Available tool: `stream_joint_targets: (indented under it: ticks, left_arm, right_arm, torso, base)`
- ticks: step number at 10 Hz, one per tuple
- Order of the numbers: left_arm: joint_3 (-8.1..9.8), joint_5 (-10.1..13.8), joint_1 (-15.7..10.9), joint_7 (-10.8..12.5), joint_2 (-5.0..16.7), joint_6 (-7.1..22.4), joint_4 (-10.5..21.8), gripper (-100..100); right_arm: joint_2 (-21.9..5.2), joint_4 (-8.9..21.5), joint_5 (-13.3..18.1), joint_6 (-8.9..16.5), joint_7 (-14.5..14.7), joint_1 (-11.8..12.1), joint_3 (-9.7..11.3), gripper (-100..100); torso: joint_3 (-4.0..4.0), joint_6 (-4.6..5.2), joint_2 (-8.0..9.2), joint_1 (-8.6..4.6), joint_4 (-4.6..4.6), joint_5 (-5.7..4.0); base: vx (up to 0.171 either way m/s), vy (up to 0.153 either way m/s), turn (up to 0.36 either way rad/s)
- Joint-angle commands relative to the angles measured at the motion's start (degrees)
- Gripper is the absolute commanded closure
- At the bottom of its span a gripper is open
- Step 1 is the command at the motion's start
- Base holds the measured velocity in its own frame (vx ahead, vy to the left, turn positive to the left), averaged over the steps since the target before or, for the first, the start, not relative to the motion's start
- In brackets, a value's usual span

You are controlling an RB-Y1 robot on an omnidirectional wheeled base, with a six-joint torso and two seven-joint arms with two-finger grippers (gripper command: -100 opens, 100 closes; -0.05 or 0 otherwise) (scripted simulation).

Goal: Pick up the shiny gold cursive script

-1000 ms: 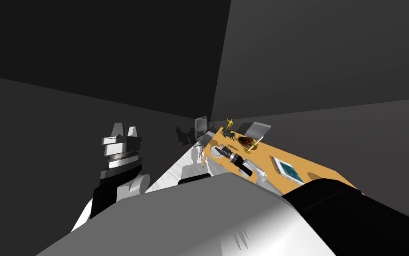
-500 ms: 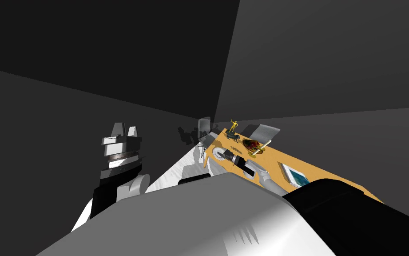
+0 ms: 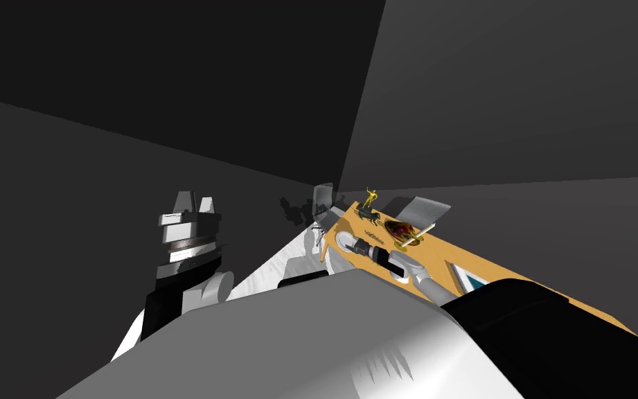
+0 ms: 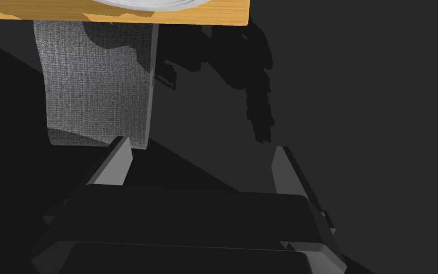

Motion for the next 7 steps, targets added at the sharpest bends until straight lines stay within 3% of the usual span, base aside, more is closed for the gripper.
stream_joint_targets:
  ticks: [1,4,5,6,7]
  left_arm:
    - [0.0,0.0,0.0,0.0,0.0,0.0,0.0,0]
    - [0.0,0.0,0.0,0.0,0.0,0.0,0.0,0]
    - [0.0,0.0,0.0,0.0,0.0,0.0,0.0,0]
    - [0.0,0.0,0.0,0.0,0.0,0.0,0.0,0]
    - [0.0,0.0,0.0,0.0,0.0,0.0,0.0,0]
  right_arm:
    - [-0.8,1.6,0.8,0.4,0.6,0.0,0.8,-100]
    - [-3.9,6.1,3.2,0.9,2.4,-0.5,3.5,-100]
    - [-3.9,6.8,3.2,0.9,2.4,-0.5,3.5,-100]
    - [-5.3,9.3,4.3,1.1,3.2,-0.7,4.9,-100]
    - [-5.3,9.3,4.3,1.1,3.2,-0.7,4.9,-100]
  torso:
    - [0.0,0.0,0.0,0.0,0.0,0.0]
    - [0.05,0.02,0.1,-0.03,0.02,-0.01]
    - [-0.01,0.01,-0.01,-0.02,0.0,0.0]
    - [-0.03,0.02,-0.05,-0.02,-0.01,0.0]
    - [-0.01,0.0,-0.01,0.01,-0.01,0.01]
  base:
    - [0.022,0.013,0.063]
    - [0.006,0.014,0.067]
    - [0.042,0.011,0.051]
    - [0.017,0.024,0.107]
    - [0.021,0.012,0.05]
